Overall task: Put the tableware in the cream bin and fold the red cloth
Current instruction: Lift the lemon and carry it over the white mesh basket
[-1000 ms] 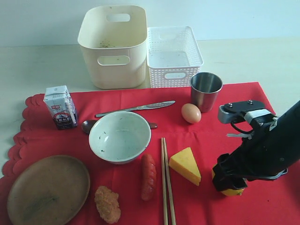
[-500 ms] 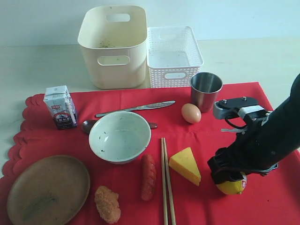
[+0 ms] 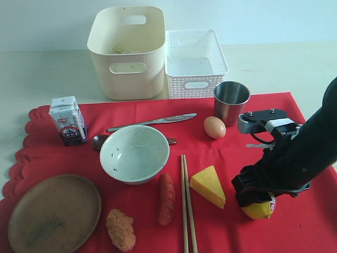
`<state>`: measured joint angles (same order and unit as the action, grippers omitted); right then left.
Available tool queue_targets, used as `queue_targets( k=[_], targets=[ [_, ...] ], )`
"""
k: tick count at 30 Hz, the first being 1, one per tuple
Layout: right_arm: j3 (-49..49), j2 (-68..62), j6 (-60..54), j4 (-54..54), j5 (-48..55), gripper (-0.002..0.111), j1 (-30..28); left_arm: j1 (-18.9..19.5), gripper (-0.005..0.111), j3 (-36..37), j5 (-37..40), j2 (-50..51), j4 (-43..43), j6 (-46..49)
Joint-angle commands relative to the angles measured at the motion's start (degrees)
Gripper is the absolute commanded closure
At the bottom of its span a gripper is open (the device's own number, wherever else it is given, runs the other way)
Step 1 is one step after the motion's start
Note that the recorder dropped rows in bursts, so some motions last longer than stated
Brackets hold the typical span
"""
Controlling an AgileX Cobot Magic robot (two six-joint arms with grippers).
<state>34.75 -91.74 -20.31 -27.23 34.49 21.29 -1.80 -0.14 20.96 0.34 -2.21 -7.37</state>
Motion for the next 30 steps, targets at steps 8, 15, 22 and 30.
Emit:
queue_targets(
  k=[8, 15, 22, 30],
  targets=[
    [13.8, 5.2, -0.5, 0.4, 4.5, 0.108, 0.1, 0.1, 0.107, 0.1, -0.7, -0.3, -0.2, 0.1],
    [26.6, 2.8, 0.0, 0.4, 2.9, 0.108, 0.1, 0.1, 0.107, 0.1, -0.7, -0.3, -0.2, 0.1],
    [36.1, -3.7, 0.4, 0.4, 2.7, 0.108, 0.1, 0.1, 0.107, 0.1, -0.7, -0.3, -0.2, 0.1],
    [46.9, -12.8, 3.0, 4.3, 2.4, 0.108, 0.1, 0.1, 0.107, 0.1, -0.7, -0.3, -0.2, 0.1]
  ],
)
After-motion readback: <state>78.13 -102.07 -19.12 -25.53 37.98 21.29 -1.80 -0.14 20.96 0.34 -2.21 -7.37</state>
